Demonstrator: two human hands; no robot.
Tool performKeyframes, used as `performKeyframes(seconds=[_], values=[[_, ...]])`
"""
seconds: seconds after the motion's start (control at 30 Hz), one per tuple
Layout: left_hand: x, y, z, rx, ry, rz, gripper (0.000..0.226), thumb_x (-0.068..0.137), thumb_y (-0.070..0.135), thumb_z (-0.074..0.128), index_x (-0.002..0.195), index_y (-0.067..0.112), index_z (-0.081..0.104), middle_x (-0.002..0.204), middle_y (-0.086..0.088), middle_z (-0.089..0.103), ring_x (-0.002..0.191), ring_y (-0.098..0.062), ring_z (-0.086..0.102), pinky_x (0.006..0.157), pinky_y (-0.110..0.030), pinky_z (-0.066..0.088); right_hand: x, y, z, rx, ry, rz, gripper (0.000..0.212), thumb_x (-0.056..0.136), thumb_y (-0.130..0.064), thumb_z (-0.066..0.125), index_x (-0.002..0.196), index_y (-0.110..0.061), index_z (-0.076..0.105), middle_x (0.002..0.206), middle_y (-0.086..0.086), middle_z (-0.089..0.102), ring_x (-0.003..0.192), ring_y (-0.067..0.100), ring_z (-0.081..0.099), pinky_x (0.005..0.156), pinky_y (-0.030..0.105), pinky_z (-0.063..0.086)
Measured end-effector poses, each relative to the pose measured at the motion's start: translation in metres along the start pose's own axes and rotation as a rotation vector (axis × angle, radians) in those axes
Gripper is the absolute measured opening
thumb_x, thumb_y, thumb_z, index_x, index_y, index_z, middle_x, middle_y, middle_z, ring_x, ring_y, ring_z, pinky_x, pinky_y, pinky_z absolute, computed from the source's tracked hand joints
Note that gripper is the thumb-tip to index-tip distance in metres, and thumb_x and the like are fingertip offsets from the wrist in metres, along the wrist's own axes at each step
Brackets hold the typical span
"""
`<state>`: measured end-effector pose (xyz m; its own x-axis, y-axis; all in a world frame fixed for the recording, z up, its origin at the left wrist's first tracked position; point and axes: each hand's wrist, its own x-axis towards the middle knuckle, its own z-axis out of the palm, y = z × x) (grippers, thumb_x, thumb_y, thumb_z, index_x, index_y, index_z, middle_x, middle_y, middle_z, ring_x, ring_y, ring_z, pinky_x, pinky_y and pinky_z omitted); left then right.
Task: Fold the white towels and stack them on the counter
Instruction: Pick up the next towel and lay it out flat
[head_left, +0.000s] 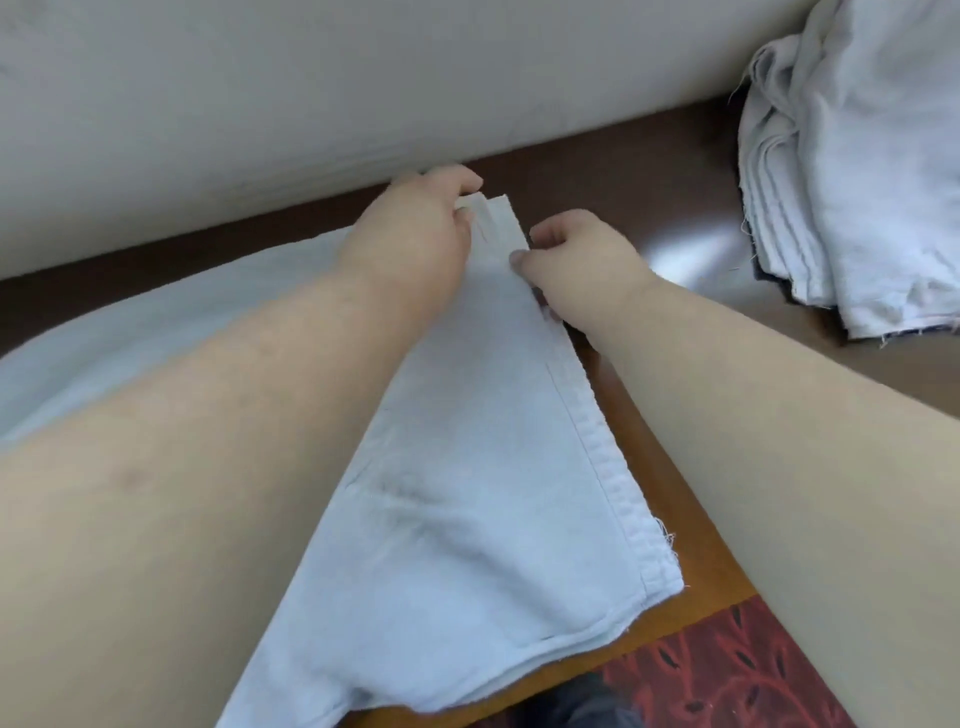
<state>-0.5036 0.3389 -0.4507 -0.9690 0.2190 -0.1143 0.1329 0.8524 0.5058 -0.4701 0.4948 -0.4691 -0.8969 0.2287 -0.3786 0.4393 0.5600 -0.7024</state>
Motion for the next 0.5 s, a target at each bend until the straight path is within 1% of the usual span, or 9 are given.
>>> performKeyframes(seconds=[0.03,0.07,0.13,0.2,0.27,0.33,0.4,0.47,0.5], values=[[0.019,0.001,0.000,0.115,-0.113,-0.007,0.037,0.101,0.027,0.044,0.138,0.029,0.050,0.129,-0.006,0.058,0.115,-0.027,0.056,0.089,-0.032,0.043,-0.013,0.009,-0.003,-0.013,-0.019,0.020,0.024,0.084,-0.038,0.066,0.104,-0.025,0.062,0.092,-0.003,0.072,0.071,0.014,0.069,0.060,0.030,0.057],[0.031,0.002,0.003,0.208,-0.200,-0.011,0.040,0.101,0.025,0.046,0.141,0.026,0.048,0.136,-0.010,0.055,0.120,-0.031,0.054,0.095,-0.034,0.043,-0.026,0.018,-0.004,-0.027,-0.032,0.045,0.024,0.084,-0.042,0.066,0.104,-0.028,0.061,0.092,-0.008,0.070,0.068,0.009,0.067,0.052,0.024,0.052],[0.045,0.003,0.009,0.310,-0.251,0.001,0.037,0.100,0.025,0.049,0.138,0.022,0.052,0.134,-0.010,0.057,0.118,-0.033,0.054,0.096,-0.036,0.044,-0.052,0.033,-0.005,-0.058,-0.060,0.096,0.027,0.085,-0.047,0.067,0.106,-0.035,0.057,0.093,-0.018,0.064,0.064,0.001,0.062,0.041,0.014,0.042],[0.051,0.004,0.013,0.270,-0.218,-0.013,0.030,0.100,0.031,0.050,0.128,0.022,0.058,0.125,-0.008,0.062,0.112,-0.032,0.057,0.091,-0.036,0.045,-0.070,0.044,-0.006,-0.117,-0.092,0.099,0.023,0.086,-0.048,0.067,0.102,-0.036,0.056,0.089,-0.018,0.060,0.064,0.001,0.060,0.041,0.017,0.041],[0.053,0.002,0.017,0.207,-0.171,-0.013,0.023,0.099,0.035,0.052,0.117,0.024,0.062,0.115,-0.005,0.066,0.104,-0.029,0.060,0.087,-0.036,0.047,-0.081,0.052,-0.006,-0.190,-0.123,0.082,0.018,0.088,-0.046,0.065,0.095,-0.031,0.058,0.084,-0.014,0.061,0.066,0.004,0.060,0.049,0.023,0.042],[0.053,0.000,0.018,0.130,-0.072,0.015,0.018,0.097,0.036,0.054,0.108,0.027,0.063,0.105,-0.001,0.068,0.097,-0.024,0.062,0.083,-0.034,0.050,-0.085,0.055,-0.006,-0.212,-0.132,0.066,0.016,0.091,-0.042,0.061,0.088,-0.026,0.060,0.076,-0.008,0.063,0.065,0.012,0.061,0.052,0.025,0.043],[0.054,-0.001,0.019,0.036,0.043,0.044,0.014,0.093,0.039,0.056,0.100,0.030,0.064,0.092,0.007,0.067,0.085,-0.016,0.062,0.073,-0.027,0.047,-0.083,0.054,-0.008,-0.219,-0.135,0.065,0.015,0.092,-0.037,0.058,0.086,-0.024,0.059,0.072,-0.006,0.061,0.063,0.015,0.060,0.051,0.026,0.042],[0.055,0.002,0.017,-0.044,0.110,0.037,0.012,0.089,0.041,0.058,0.094,0.033,0.064,0.076,0.015,0.061,0.068,-0.002,0.056,0.058,-0.020,0.040,-0.080,0.052,-0.011,-0.233,-0.147,0.069,0.013,0.092,-0.035,0.055,0.084,-0.024,0.055,0.073,-0.006,0.059,0.060,0.014,0.056,0.050,0.026,0.039],[0.056,0.005,0.017,-0.077,0.128,0.033,0.011,0.087,0.043,0.059,0.092,0.034,0.064,0.072,0.017,0.058,0.063,0.001,0.053,0.055,-0.018,0.038,-0.079,0.052,-0.013,-0.243,-0.155,0.068,0.013,0.092,-0.033,0.054,0.083,-0.025,0.052,0.074,-0.005,0.058,0.058,0.013,0.054,0.048,0.025,0.037]])
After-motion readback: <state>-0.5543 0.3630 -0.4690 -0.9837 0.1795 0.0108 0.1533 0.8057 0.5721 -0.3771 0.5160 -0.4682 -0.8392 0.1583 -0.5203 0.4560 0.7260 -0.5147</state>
